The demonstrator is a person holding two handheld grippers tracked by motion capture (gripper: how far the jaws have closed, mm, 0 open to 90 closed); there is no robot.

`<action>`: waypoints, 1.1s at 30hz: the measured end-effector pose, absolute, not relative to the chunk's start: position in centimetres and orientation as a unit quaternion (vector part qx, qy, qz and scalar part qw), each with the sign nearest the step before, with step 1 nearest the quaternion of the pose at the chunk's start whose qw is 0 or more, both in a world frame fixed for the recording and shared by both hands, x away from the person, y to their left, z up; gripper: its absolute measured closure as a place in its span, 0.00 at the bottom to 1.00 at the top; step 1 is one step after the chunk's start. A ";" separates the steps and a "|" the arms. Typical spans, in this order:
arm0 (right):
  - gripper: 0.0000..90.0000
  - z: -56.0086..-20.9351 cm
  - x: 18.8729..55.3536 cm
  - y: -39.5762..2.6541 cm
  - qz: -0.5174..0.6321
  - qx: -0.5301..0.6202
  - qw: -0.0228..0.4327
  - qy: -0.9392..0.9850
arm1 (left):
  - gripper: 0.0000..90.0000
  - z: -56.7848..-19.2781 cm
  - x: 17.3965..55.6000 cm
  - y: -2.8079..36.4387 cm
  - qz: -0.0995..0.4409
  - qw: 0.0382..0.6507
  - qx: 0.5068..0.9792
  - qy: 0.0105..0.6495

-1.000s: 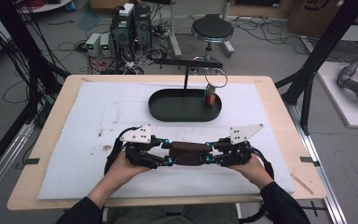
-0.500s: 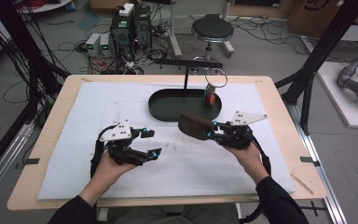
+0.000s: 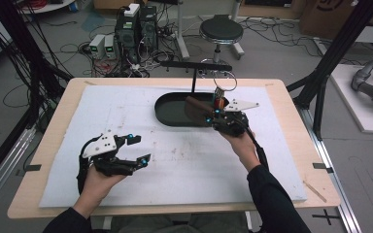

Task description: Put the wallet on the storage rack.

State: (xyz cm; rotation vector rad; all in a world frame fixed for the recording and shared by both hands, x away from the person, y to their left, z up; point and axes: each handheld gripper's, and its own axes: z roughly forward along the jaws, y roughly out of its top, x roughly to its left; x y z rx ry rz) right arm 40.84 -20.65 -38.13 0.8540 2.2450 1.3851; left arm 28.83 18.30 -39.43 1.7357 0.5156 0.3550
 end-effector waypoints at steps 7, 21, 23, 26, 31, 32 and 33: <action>0.78 -38.4 43.1 -18.7 0.475 0.317 0.196 0.797 | 0.29 -39.9 28.6 18.7 0.156 0.608 0.744 0.230; 0.79 -41.2 46.1 -16.6 0.451 0.339 0.211 0.798 | 0.29 -40.1 28.8 18.7 0.156 0.612 0.740 0.231; 0.78 -41.4 46.2 -16.6 0.452 0.342 0.212 0.796 | 0.29 -40.2 28.8 18.6 0.155 0.611 0.741 0.230; 0.78 -41.7 46.4 -16.5 0.452 0.346 0.209 0.795 | 0.29 -40.3 28.9 18.5 0.148 0.613 0.742 0.228; 0.78 -42.2 46.7 -16.3 0.455 0.342 0.208 0.795 | 0.29 -40.3 29.0 18.3 0.145 0.614 0.742 0.227; 0.78 -42.3 46.7 -16.2 0.453 0.342 0.210 0.796 | 0.29 -40.3 29.0 18.3 0.146 0.613 0.743 0.225; 0.78 -42.4 46.7 -16.1 0.451 0.342 0.212 0.796 | 0.29 -40.4 29.0 18.2 0.147 0.613 0.743 0.225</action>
